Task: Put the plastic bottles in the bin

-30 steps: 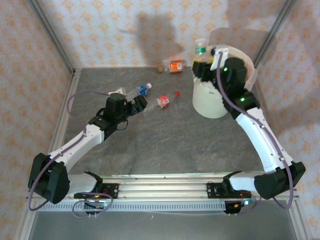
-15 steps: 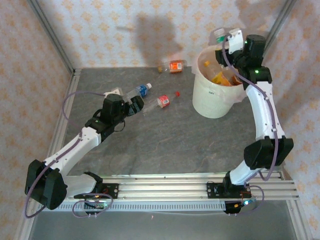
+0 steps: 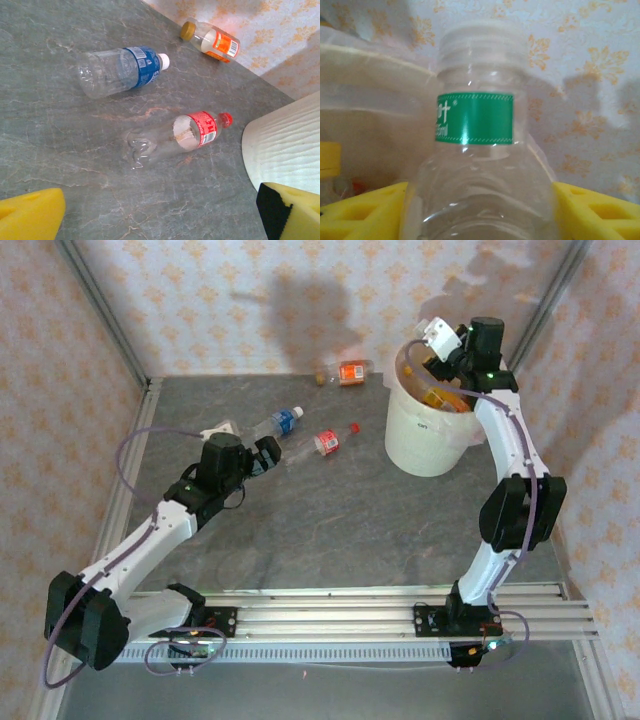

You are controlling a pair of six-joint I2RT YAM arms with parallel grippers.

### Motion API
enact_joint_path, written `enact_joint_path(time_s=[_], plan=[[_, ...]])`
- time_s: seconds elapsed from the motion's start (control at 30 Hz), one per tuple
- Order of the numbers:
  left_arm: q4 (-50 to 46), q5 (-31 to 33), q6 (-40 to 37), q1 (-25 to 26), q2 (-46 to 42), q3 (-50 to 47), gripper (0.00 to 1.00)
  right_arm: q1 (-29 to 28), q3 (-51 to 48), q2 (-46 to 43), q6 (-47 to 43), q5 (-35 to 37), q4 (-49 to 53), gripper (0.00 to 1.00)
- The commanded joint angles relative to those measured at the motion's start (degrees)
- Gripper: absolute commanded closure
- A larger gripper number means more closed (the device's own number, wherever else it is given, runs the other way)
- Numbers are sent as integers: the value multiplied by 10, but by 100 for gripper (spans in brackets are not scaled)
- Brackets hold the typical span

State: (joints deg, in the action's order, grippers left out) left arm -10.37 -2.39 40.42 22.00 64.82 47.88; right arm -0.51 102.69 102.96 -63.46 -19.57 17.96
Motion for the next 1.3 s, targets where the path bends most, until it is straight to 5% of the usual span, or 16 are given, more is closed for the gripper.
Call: enact_joint_path(time_s=[0.0,0.1,0.3,0.43,0.57,0.67,0.87,1.27], plan=[[-23,26,-4,-3,-16,-6,0,5,43,21,-63,-35,4,21],[-22,28,1,-3,-23,-12,0,5,54,21,-9,-60,-4,7],[-14,34,5,-3,-27,-29,0,5,33,-19,114,-72,-58,4],[-1,28,9,-3,-12,-28,0,6,45,-34,283,2,-76,2],[14,16,14,-3,11,-22,0,6,115,-2,420,98,17,10],[14,7,15,-3,24,-15,0,6,124,24,436,125,47,15],[8,21,12,-3,13,-23,0,5,100,31,437,72,60,25],[-49,43,-48,-4,66,34,0,5,-53,-123,506,70,-2,8]])
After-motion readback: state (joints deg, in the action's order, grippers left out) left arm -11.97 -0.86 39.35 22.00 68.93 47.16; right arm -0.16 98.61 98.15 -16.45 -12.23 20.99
